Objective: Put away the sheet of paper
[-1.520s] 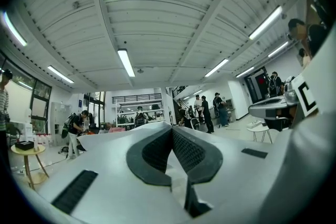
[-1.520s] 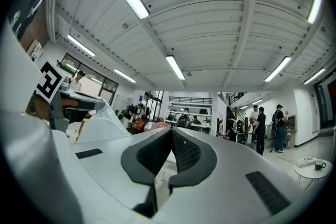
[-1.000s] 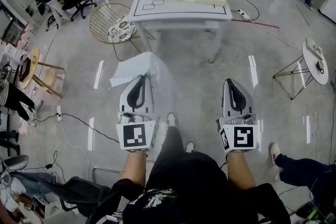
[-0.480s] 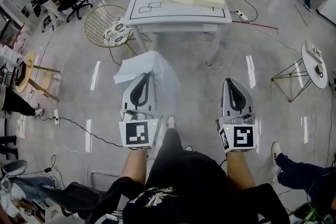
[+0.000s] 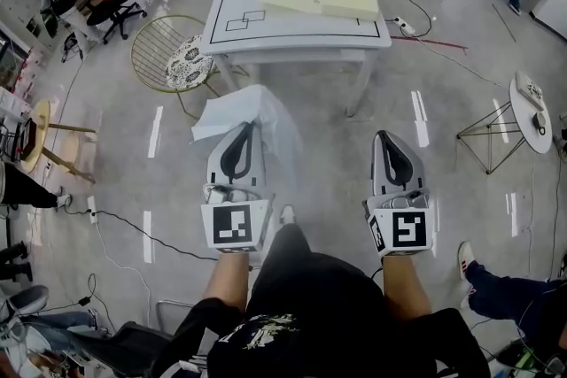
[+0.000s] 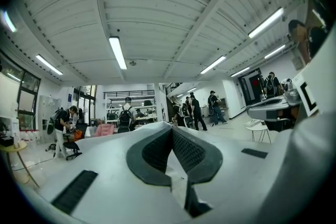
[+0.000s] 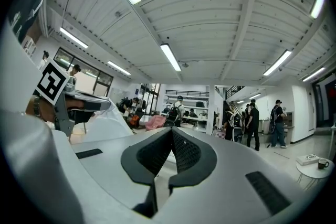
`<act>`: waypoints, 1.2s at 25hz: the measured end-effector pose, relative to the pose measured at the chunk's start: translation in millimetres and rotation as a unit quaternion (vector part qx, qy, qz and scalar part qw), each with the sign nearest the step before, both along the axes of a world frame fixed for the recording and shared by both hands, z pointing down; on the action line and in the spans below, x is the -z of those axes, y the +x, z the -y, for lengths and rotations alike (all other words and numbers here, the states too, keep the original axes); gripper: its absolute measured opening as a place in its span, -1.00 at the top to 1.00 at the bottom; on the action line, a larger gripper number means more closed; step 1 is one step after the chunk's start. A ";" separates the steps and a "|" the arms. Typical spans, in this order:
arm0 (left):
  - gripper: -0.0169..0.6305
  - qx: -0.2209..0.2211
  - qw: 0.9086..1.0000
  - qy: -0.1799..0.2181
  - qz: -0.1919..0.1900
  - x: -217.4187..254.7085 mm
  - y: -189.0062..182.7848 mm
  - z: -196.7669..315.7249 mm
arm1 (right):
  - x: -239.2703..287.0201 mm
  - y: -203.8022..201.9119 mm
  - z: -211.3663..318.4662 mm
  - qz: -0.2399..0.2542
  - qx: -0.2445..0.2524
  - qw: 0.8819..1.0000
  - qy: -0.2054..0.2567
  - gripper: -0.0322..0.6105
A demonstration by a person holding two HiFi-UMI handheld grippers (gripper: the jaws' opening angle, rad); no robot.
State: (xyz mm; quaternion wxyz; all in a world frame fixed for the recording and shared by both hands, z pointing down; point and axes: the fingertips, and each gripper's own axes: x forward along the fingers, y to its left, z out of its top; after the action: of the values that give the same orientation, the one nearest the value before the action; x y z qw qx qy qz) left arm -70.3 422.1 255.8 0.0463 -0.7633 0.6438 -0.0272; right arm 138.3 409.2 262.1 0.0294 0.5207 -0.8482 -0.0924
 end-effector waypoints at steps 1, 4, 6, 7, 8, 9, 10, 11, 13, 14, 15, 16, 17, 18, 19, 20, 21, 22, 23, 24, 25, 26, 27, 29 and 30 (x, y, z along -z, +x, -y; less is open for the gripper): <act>0.95 -0.002 1.000 0.001 0.000 1.6 -1.1 5.9 | 1.1 -1.5 5.7 0.000 -0.002 1.000 -0.001 0.90; 0.95 -0.008 1.000 0.003 -0.001 5.0 -5.9 21.5 | 3.4 -8.1 20.2 -0.002 -0.006 1.000 -0.002 0.90; 0.95 -0.011 1.000 0.000 -0.001 5.5 -11.1 31.7 | 4.6 -14.1 29.1 -0.002 -0.008 1.000 -0.004 0.90; 0.95 -0.013 1.000 -0.001 0.000 5.9 -13.6 36.6 | 4.9 -17.1 33.5 -0.001 -0.009 1.000 -0.006 0.90; 0.95 -0.015 1.000 -0.003 0.000 6.3 -15.9 41.4 | 4.8 -19.9 37.7 -0.001 -0.010 1.000 -0.009 0.90; 0.95 -0.018 1.000 -0.004 0.000 6.8 -18.2 45.9 | 4.6 -22.8 41.4 0.000 -0.012 1.000 -0.012 0.90; 0.95 -0.020 1.000 -0.005 0.000 7.4 -20.7 50.2 | 4.5 -25.8 44.7 0.001 -0.013 1.000 -0.014 0.90; 0.95 -0.021 1.000 -0.006 0.000 7.8 -23.5 54.4 | 4.8 -29.1 47.8 0.001 -0.014 1.000 -0.015 0.90; 0.95 -0.024 1.000 -0.008 -0.001 7.3 -29.5 62.9 | 6.4 -36.8 54.0 -0.002 -0.013 1.000 -0.013 0.90; 0.95 -0.026 1.000 -0.008 -0.001 7.3 -31.9 67.0 | 7.0 -40.9 57.3 -0.004 -0.013 1.000 -0.012 0.90; 0.95 -0.028 1.000 -0.007 -0.002 7.6 -33.5 70.9 | 7.1 -44.6 60.5 -0.008 -0.013 1.000 -0.011 0.90; 0.95 -0.031 1.000 -0.006 -0.001 7.9 -34.7 74.6 | 6.5 -47.8 63.7 -0.010 -0.015 1.000 -0.011 0.90; 0.95 -0.034 0.999 -0.006 0.000 7.8 -36.0 78.4 | 5.5 -50.6 66.9 -0.011 -0.017 1.000 -0.012 0.90; 0.95 -0.037 0.999 -0.006 0.001 7.6 -38.1 82.4 | 4.5 -53.2 70.1 -0.011 -0.018 1.000 -0.014 0.90; 0.95 -0.040 0.999 -0.006 0.001 7.6 -41.1 86.8 | 3.8 -56.2 73.4 -0.010 -0.020 1.000 -0.014 0.90; 0.95 -0.041 0.999 -0.005 0.001 8.2 -44.9 91.2 | 3.4 -59.7 76.8 -0.010 -0.021 1.000 -0.014 0.90; 0.95 -0.042 0.999 -0.002 0.002 9.3 -49.0 95.5 | 3.3 -63.7 80.1 -0.010 -0.021 1.000 -0.012 0.90; 0.95 -0.042 0.999 0.001 0.003 10.5 -52.9 99.4 | 3.4 -67.6 83.3 -0.009 -0.021 1.000 -0.010 0.90; 0.95 -0.043 0.999 0.005 0.004 11.3 -56.3 103.3 | 3.5 -71.2 86.9 -0.008 -0.021 1.000 -0.007 0.90; 0.95 -0.044 0.999 0.006 0.005 11.0 -59.2 107.1 | 3.3 -74.2 90.6 -0.007 -0.023 1.000 -0.006 0.90; 0.95 -0.046 0.999 0.006 0.006 9.4 -61.7 110.5 | 2.7 -76.9 94.2 -0.007 -0.025 1.000 -0.005 0.90; 0.95 -0.049 0.999 0.003 0.008 6.8 -63.8 112.8 | 1.3 -79.3 97.3 -0.007 -0.027 1.000 -0.005 0.90; 0.95 -0.051 0.999 0.000 0.008 3.9 -66.1 114.3 | -0.7 -81.8 99.8 -0.007 -0.030 1.000 -0.007 0.90; 0.95 -0.053 0.999 -0.004 0.007 0.8 -72.3 116.5 | -4.1 -87.7 103.4 -0.009 -0.032 0.999 -0.009 0.90; 0.95 -0.052 0.999 -0.002 0.006 0.9 -76.2 118.2 | -4.7 -91.0 105.0 -0.009 -0.032 0.999 -0.009 0.90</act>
State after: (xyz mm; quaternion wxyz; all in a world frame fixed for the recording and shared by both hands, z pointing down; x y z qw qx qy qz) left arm -146.5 303.9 254.9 0.0499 -0.7959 0.6026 -0.0309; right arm 47.3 304.3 266.8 0.0448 0.5467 -0.8314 -0.0890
